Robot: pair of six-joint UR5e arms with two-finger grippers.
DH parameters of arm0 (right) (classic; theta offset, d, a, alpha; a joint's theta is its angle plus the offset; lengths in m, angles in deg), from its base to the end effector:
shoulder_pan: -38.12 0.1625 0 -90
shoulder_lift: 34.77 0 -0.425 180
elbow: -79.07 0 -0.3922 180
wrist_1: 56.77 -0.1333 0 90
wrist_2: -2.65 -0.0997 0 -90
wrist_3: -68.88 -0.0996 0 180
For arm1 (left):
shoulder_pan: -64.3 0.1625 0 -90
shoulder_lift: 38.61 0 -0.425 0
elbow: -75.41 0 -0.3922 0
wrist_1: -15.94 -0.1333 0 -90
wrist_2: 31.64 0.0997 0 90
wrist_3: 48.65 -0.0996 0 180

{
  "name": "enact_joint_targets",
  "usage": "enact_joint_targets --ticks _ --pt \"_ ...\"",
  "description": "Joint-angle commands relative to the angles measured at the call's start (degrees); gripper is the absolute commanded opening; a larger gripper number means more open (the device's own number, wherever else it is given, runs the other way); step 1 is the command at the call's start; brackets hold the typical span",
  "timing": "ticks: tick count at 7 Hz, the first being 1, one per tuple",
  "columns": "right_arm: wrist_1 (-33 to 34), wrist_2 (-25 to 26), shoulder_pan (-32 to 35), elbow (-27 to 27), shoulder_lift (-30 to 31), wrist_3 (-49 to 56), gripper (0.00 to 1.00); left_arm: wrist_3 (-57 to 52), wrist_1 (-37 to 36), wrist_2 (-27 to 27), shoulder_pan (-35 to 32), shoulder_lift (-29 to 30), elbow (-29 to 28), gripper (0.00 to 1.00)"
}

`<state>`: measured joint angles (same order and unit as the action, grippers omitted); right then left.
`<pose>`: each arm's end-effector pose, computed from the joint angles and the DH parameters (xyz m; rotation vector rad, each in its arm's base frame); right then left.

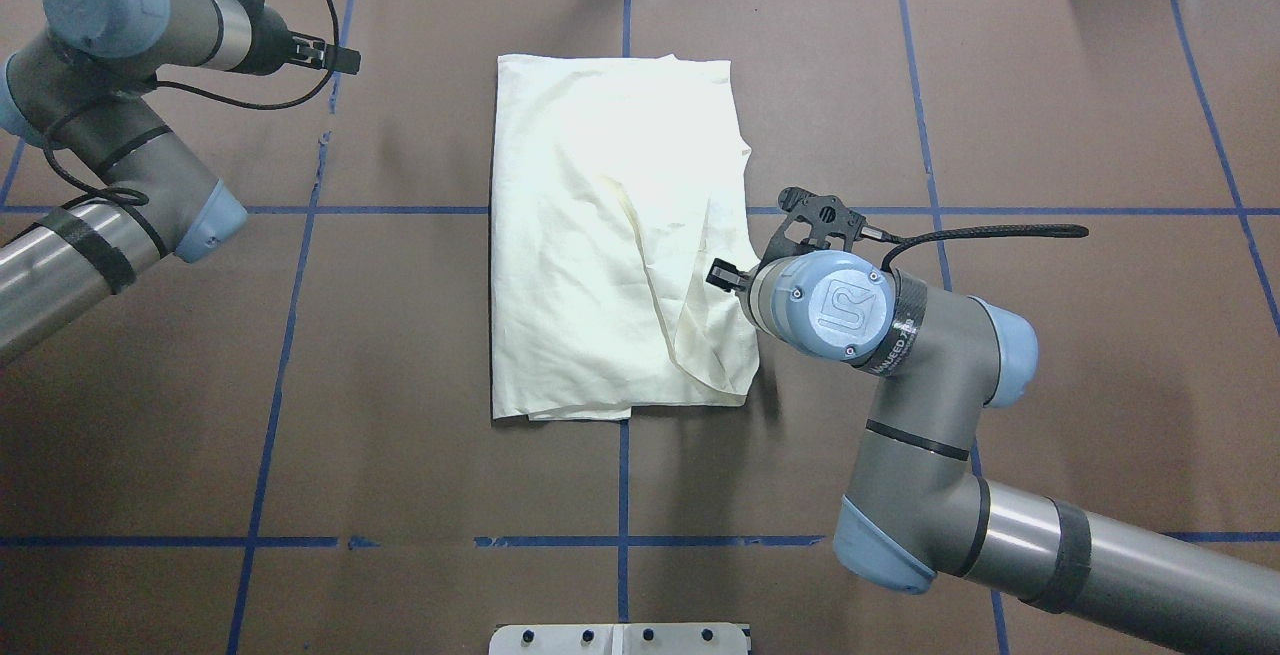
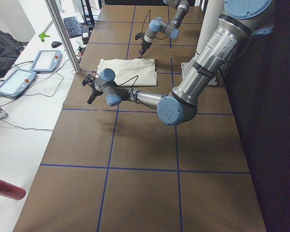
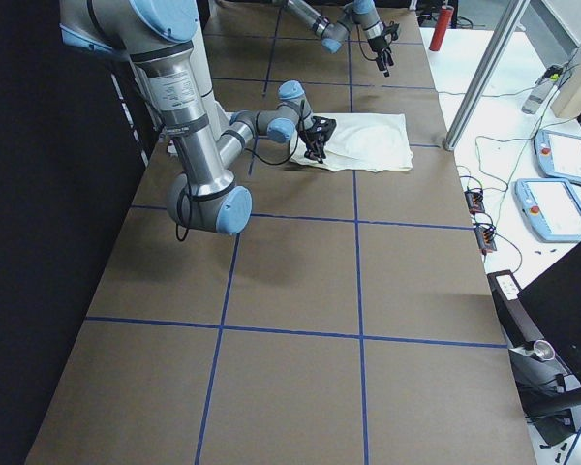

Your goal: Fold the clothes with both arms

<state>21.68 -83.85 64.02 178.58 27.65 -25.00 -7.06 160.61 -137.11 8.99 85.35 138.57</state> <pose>-0.5239 -0.4094 0.2935 0.2210 -0.8319 0.5136 0.3438 -0.6843 0.4239 0.6920 0.8523 0.0375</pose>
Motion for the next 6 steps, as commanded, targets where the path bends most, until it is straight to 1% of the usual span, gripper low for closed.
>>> enact_joint_targets --ticks 1,2,3,4,5,6 --pt "1.2 -1.0 -0.1 1.0 -1.7 6.9 1.00 0.1 0.1 0.0 0.1 0.0 0.3 1.00" --pt "1.1 -0.7 -1.4 0.9 -2.6 6.0 1.00 0.1 0.1 0.0 0.1 0.0 0.4 1.00" --pt "1.3 -0.6 -2.1 0.3 -3.1 4.2 0.91 0.0 0.2 0.0 0.1 -0.1 0.4 1.00" --pt "1.3 -0.5 -2.4 -3.3 -6.7 4.1 0.73 0.1 0.2 0.0 0.1 -0.1 0.5 1.00" --pt "1.4 -0.3 -2.5 -7.4 -10.0 4.1 0.70 0.1 0.2 0.0 0.1 -0.1 0.6 1.00" --pt "1.8 0.1 -2.5 -7.7 -9.9 4.1 0.62 0.1 0.2 0.0 0.1 -0.1 0.6 1.00"
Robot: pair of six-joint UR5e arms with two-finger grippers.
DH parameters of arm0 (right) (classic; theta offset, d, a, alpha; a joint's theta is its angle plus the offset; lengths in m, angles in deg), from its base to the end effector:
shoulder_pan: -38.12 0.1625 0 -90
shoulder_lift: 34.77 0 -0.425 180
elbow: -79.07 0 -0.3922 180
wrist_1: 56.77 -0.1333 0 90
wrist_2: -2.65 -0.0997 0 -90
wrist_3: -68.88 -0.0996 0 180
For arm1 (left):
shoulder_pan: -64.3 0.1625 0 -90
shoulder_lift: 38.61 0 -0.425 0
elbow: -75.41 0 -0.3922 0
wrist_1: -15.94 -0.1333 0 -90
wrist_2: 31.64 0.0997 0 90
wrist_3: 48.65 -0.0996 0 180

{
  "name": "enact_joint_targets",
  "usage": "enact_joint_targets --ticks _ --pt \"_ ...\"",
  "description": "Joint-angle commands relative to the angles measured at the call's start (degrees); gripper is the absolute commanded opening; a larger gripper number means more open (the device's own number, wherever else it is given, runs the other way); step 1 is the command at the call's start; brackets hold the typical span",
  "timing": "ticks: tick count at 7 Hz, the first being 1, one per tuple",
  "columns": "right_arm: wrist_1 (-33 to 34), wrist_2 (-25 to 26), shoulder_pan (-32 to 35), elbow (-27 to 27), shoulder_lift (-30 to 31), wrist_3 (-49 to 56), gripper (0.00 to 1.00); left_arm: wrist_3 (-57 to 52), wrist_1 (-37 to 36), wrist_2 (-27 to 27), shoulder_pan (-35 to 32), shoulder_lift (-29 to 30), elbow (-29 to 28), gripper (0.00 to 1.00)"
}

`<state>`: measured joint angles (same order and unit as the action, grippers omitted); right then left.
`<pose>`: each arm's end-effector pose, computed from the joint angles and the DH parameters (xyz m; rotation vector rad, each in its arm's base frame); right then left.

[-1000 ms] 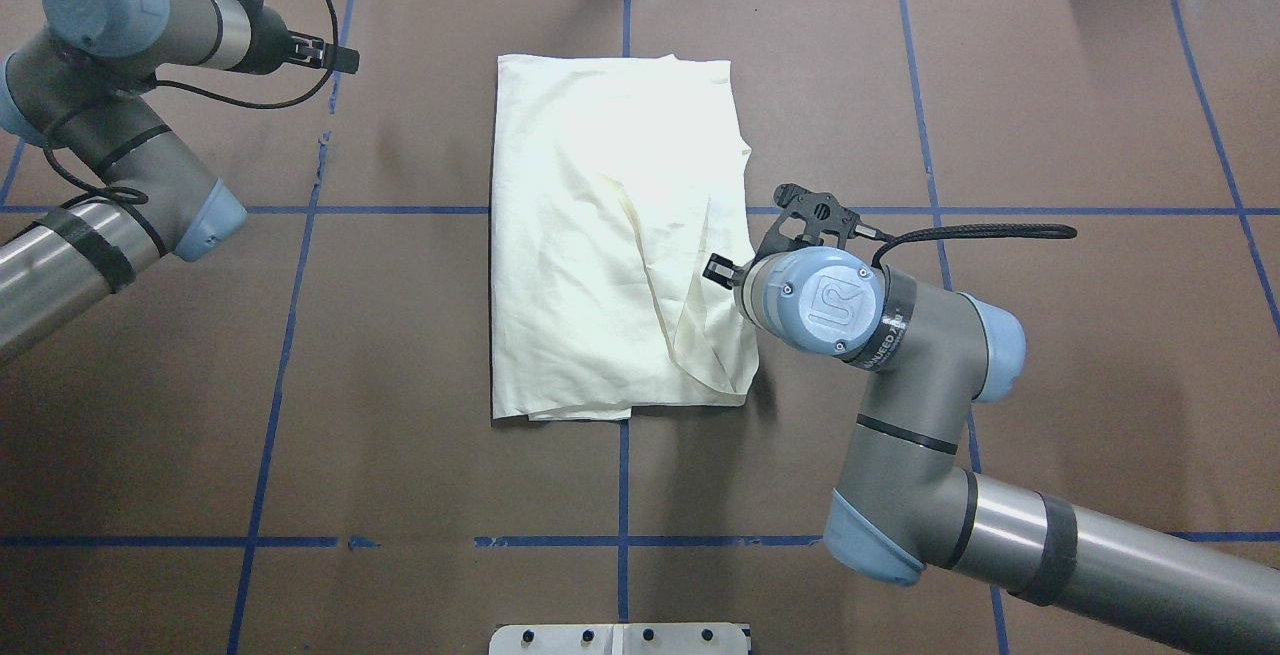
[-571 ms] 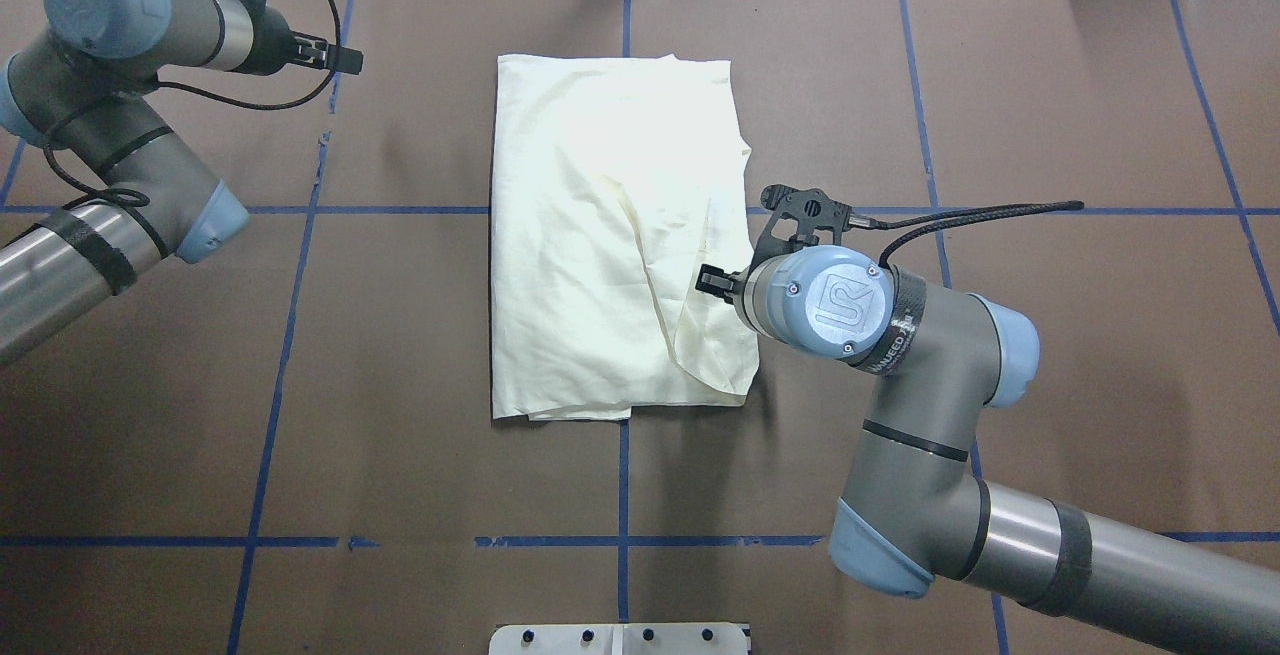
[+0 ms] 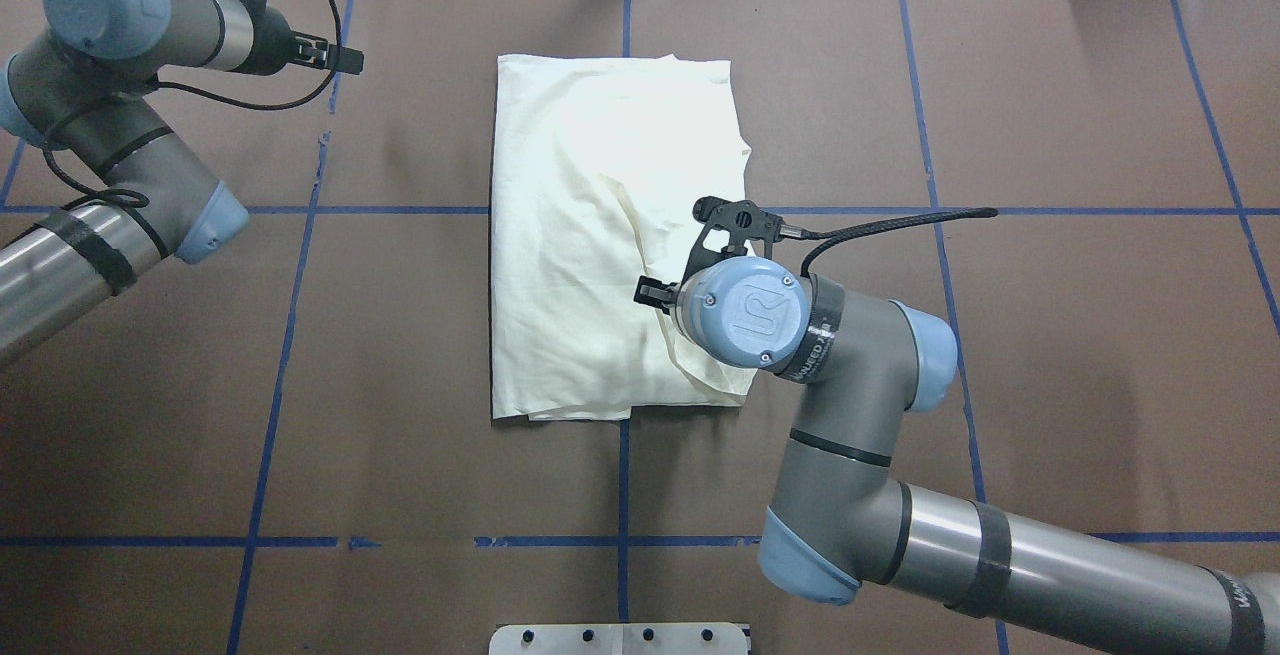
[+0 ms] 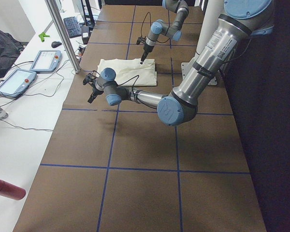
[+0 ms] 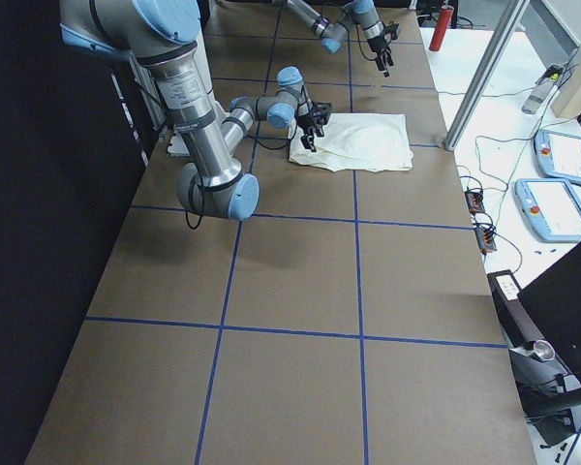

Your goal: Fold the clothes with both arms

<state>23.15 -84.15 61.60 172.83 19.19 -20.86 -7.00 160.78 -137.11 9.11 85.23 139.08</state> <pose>-0.5791 -0.4029 0.2429 0.2319 -0.8472 0.4034 0.3444 -0.6823 0.4205 0.6985 0.8590 0.0400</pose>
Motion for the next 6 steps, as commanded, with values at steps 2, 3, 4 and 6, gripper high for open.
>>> enact_joint_targets --ticks 2,3,4,6 --pt "0.5 0.7 -0.3 -2.0 -1.0 -0.1 0.34 0.0 0.0 0.0 0.2 0.0 0.0 1.00" --pt "0.5 0.8 -0.3 -2.0 -1.0 -0.4 0.10 0.0 0.0 0.0 0.2 0.0 0.0 1.00" --pt "0.4 1.1 -0.2 -2.0 -1.2 -3.0 0.00 0.0 0.0 0.0 0.2 0.0 0.2 1.00" --pt "-0.2 2.1 -0.3 -2.0 -1.7 -4.7 0.00 0.0 0.3 0.0 0.2 -0.3 0.3 1.00"
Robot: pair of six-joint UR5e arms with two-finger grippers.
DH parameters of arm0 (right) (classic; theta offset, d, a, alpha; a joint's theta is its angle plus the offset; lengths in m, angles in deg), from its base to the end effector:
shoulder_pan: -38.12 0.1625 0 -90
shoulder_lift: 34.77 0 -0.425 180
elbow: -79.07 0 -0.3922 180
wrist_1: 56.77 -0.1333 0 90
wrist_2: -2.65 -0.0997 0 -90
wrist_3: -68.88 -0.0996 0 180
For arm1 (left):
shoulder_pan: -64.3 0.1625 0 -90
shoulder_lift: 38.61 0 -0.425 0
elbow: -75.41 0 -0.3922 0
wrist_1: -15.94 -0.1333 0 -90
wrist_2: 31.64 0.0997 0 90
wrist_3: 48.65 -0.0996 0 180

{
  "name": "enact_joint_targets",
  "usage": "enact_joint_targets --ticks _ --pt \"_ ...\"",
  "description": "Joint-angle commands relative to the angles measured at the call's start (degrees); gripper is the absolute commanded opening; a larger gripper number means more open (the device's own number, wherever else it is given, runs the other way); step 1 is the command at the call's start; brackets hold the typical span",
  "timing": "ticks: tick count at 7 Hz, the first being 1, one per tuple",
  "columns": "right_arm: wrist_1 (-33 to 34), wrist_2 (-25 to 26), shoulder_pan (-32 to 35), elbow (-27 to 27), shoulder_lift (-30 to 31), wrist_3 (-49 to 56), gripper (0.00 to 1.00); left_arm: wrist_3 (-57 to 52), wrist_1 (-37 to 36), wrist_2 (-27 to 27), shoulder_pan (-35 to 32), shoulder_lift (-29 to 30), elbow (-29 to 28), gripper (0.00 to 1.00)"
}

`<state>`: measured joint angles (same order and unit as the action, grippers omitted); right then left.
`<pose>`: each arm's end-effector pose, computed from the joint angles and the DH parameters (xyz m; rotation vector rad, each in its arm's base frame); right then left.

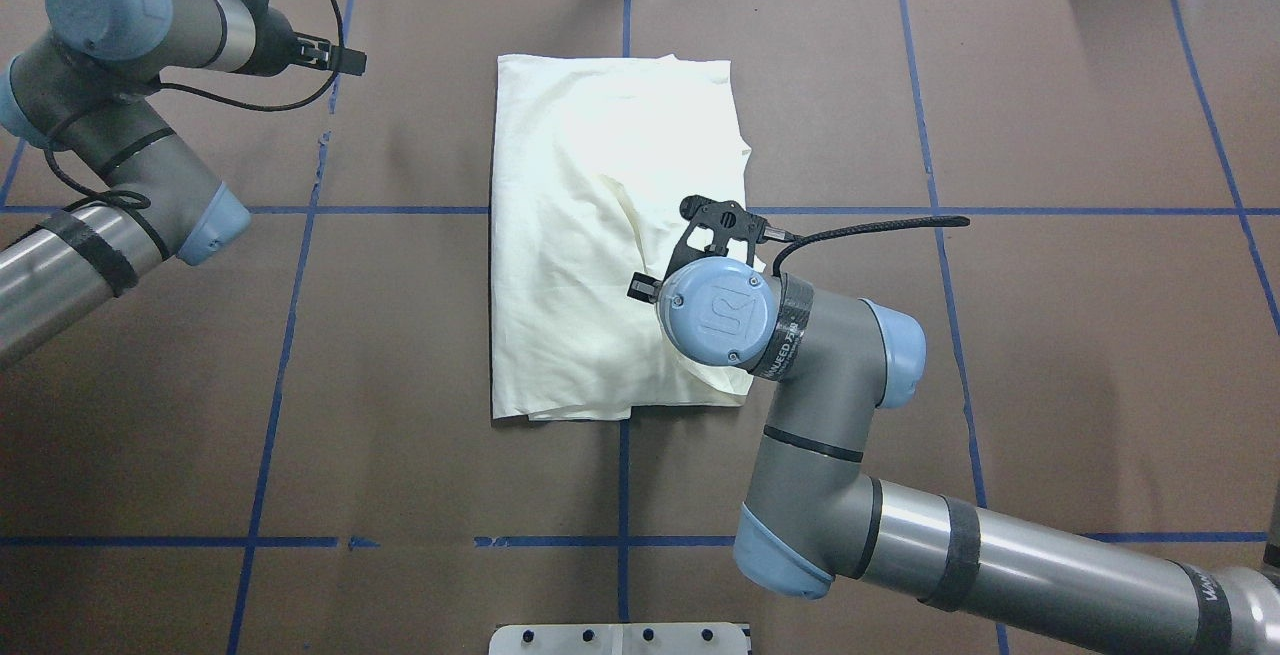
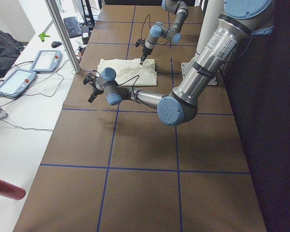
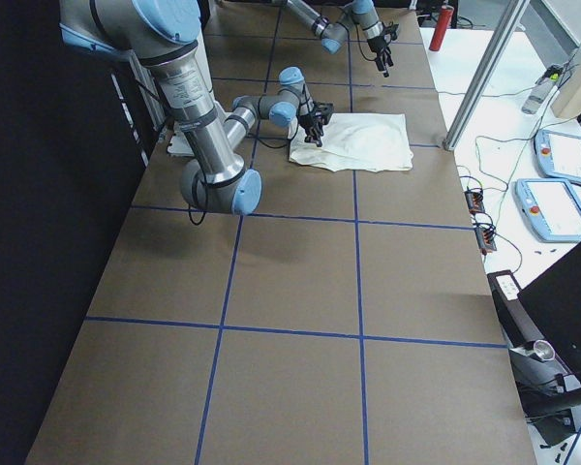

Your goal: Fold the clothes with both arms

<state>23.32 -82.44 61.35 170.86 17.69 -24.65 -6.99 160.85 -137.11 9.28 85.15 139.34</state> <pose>-0.5897 -0.4074 0.2402 0.2284 -0.8409 0.4743 0.3459 -0.6806 0.4190 0.7007 0.8626 0.0431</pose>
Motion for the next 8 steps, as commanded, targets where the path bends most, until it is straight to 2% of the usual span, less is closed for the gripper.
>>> enact_joint_targets --ticks 1,5,8 --pt "-0.5 0.4 0.1 0.0 -0.1 -0.9 0.00 0.0 0.1 0.0 0.0 -0.2 0.1 1.00" --pt "-0.5 0.4 0.6 0.4 0.0 -0.9 0.00 0.0 0.2 0.0 0.0 -0.2 0.1 1.00" --pt "-0.4 -1.2 4.8 0.6 1.6 0.1 0.00 0.0 0.2 0.0 0.3 -0.2 0.1 1.00"
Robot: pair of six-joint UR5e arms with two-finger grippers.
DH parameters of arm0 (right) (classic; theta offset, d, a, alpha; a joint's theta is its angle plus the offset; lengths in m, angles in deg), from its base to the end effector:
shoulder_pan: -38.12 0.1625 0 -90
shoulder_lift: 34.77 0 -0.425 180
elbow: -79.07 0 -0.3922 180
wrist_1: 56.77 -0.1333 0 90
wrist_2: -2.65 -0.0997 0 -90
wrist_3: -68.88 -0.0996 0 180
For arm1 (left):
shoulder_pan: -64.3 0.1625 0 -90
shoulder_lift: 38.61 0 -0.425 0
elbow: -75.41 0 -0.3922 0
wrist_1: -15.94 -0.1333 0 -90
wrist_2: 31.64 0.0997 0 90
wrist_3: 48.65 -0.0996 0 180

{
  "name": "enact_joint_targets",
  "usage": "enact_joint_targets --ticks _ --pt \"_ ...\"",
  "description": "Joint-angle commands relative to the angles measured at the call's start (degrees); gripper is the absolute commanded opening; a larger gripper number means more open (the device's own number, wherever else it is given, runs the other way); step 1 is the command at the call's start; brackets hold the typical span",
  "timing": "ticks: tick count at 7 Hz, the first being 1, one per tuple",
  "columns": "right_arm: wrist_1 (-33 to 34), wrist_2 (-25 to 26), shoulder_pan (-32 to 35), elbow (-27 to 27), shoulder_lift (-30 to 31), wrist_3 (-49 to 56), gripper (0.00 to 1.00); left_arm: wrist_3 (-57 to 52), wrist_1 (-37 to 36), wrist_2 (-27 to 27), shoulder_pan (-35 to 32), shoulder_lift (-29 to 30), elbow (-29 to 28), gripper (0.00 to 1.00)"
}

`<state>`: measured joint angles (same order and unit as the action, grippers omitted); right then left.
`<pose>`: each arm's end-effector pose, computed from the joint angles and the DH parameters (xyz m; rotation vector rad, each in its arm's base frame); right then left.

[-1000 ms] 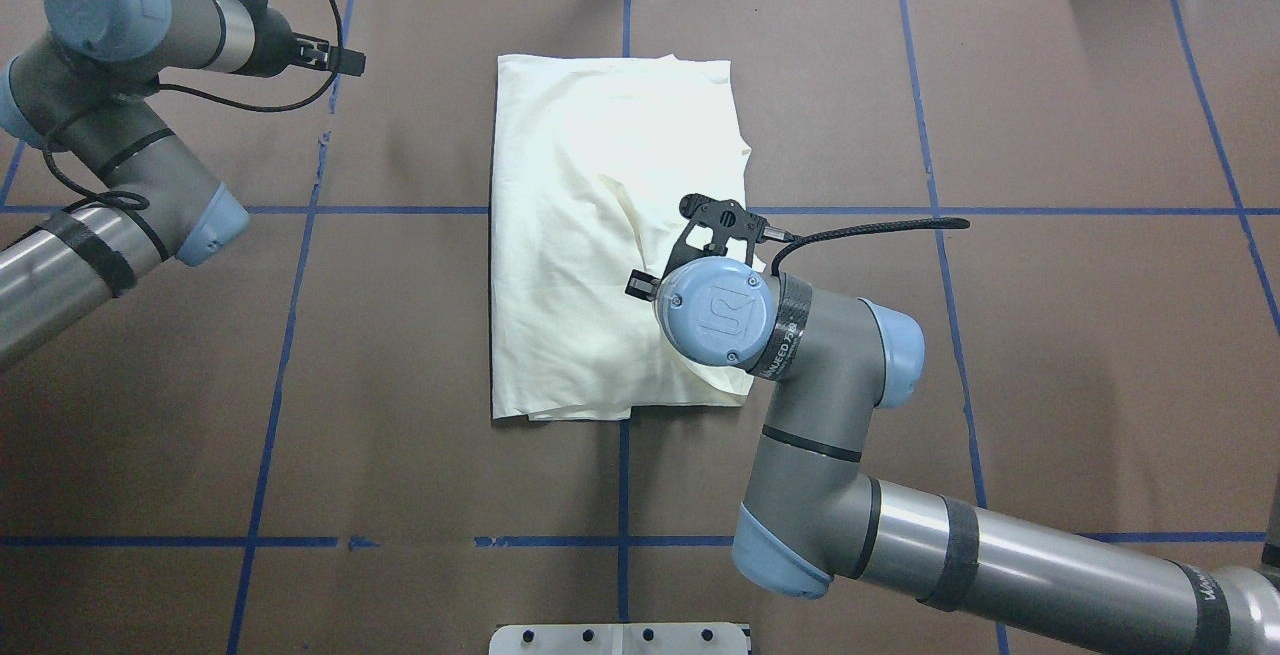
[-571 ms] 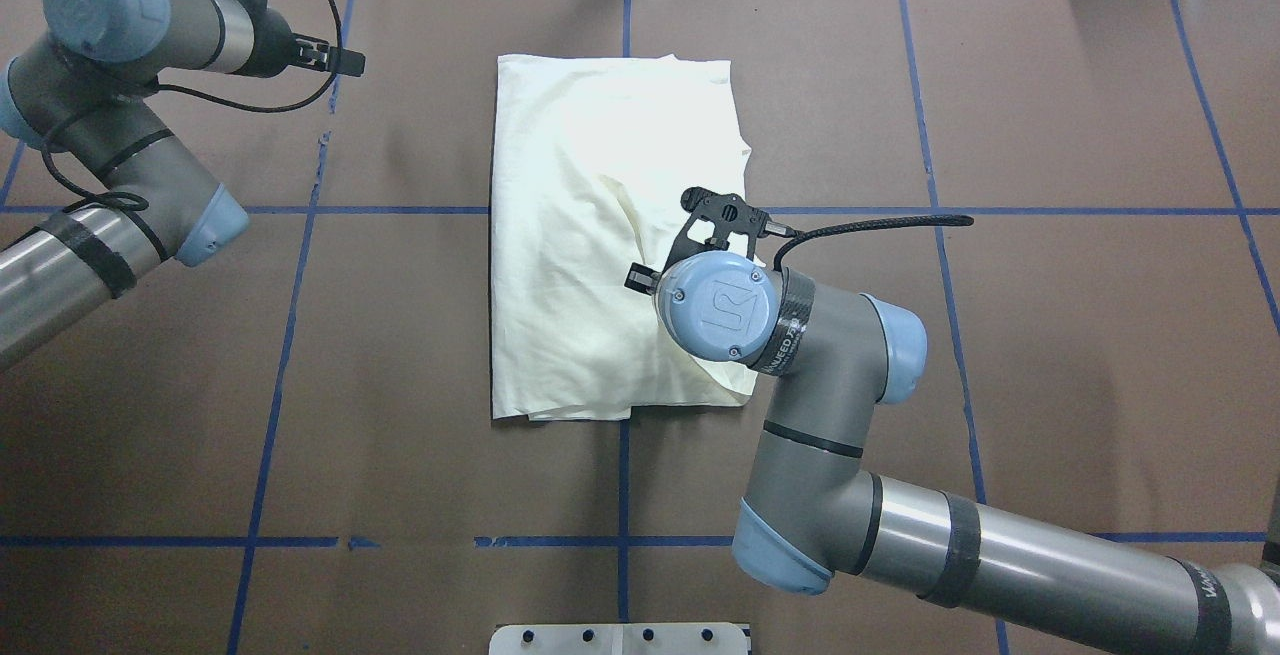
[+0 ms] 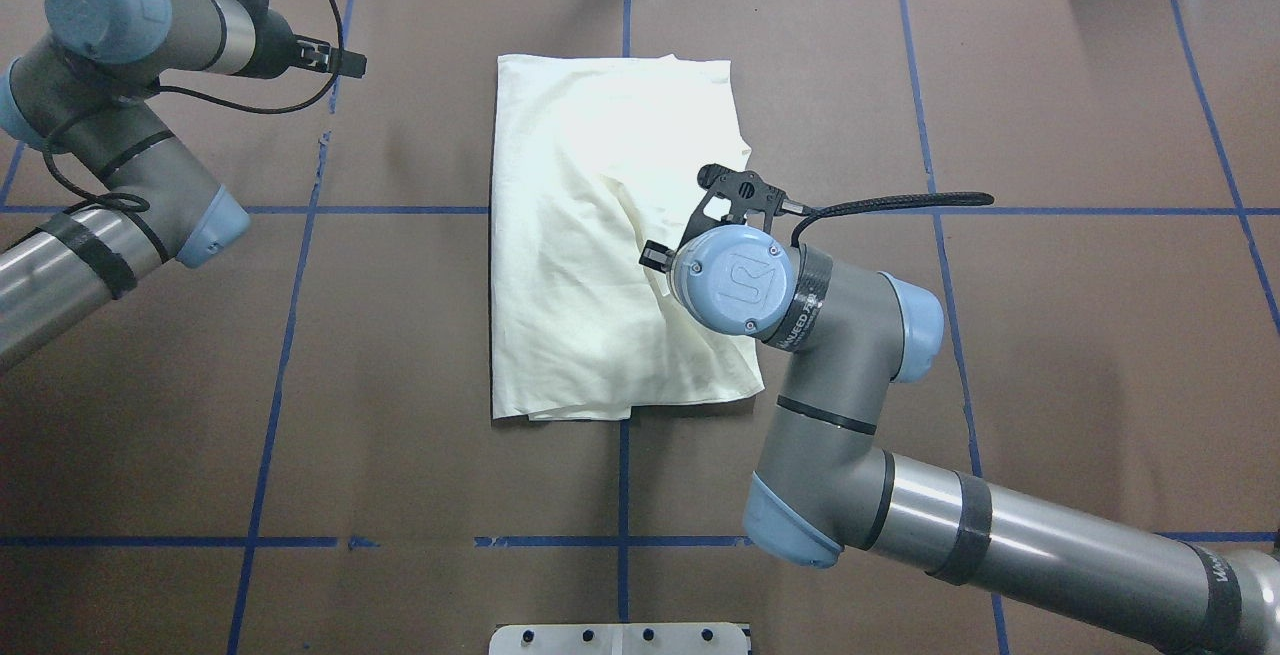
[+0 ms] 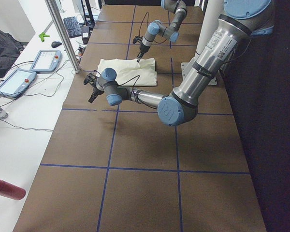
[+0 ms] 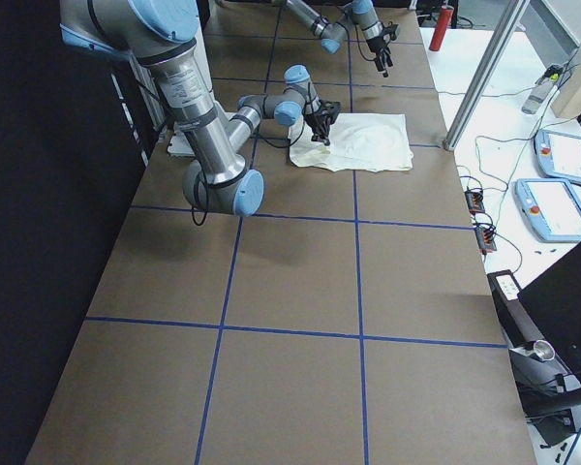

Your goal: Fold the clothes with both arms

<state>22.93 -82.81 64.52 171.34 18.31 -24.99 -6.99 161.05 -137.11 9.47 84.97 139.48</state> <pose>-0.5638 -0.4375 0.2431 0.2445 -0.8427 0.5287 0.3475 -0.6785 0.4197 0.7016 0.8654 0.0465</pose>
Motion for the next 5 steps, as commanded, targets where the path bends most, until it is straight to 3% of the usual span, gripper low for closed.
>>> enact_joint_targets --ticks 1,4,5 --pt "-0.1 -0.8 1.8 0.8 2.5 0.4 0.00 0.0 0.0 0.0 0.3 0.0 0.0 1.00" --pt "0.0 -0.2 1.8 6.9 9.3 0.3 0.00 0.0 0.0 0.0 0.6 -0.1 0.2 1.00" --pt "0.4 -0.1 0.5 6.9 9.3 0.4 0.43 0.0 0.0 0.0 0.6 -0.1 0.2 1.00"
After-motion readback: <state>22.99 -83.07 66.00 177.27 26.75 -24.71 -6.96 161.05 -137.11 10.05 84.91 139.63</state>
